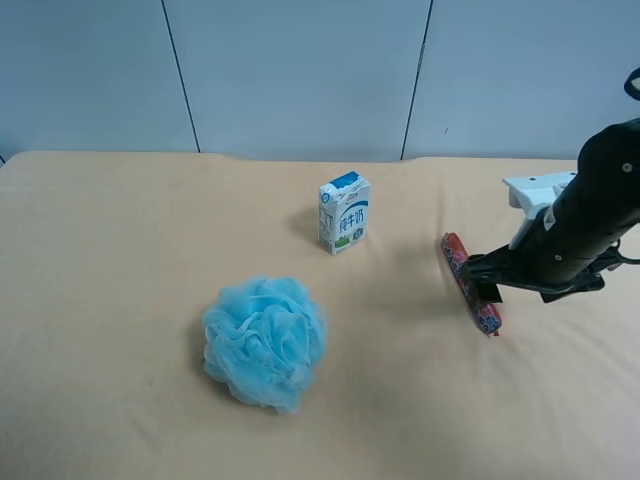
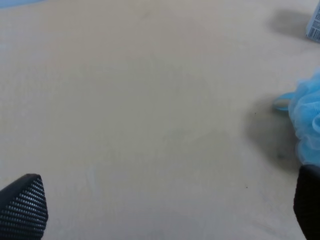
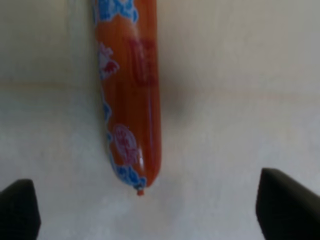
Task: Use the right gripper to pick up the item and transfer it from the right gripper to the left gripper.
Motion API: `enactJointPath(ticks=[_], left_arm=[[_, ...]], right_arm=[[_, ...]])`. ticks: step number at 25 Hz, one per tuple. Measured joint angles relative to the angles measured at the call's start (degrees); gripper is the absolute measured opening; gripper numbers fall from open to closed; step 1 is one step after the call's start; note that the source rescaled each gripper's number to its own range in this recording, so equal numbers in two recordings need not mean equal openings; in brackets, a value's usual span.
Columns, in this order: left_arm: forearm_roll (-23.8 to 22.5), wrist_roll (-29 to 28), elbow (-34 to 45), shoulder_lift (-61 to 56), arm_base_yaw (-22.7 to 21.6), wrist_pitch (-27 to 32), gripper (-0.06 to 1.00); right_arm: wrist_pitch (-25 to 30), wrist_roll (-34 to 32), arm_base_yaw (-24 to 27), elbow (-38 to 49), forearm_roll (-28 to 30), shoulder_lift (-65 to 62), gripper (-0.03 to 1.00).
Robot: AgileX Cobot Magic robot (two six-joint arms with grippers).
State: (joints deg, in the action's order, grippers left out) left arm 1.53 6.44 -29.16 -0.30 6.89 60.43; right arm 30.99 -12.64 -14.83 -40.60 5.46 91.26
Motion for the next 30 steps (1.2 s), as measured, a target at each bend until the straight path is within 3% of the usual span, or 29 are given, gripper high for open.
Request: enactJointPath(ticks=[13, 30], left_arm=[[0.0, 0.0, 0.0, 0.0, 0.0, 0.0, 1.0], [0.0, 0.0, 0.0, 0.0, 0.0, 0.0, 1.0]], right_arm=[[-7.34, 0.0, 0.0, -0.05, 0.05, 8.07, 0.71], [-8.99, 0.0, 0.0, -0.05, 0.05, 9.5, 0.68]])
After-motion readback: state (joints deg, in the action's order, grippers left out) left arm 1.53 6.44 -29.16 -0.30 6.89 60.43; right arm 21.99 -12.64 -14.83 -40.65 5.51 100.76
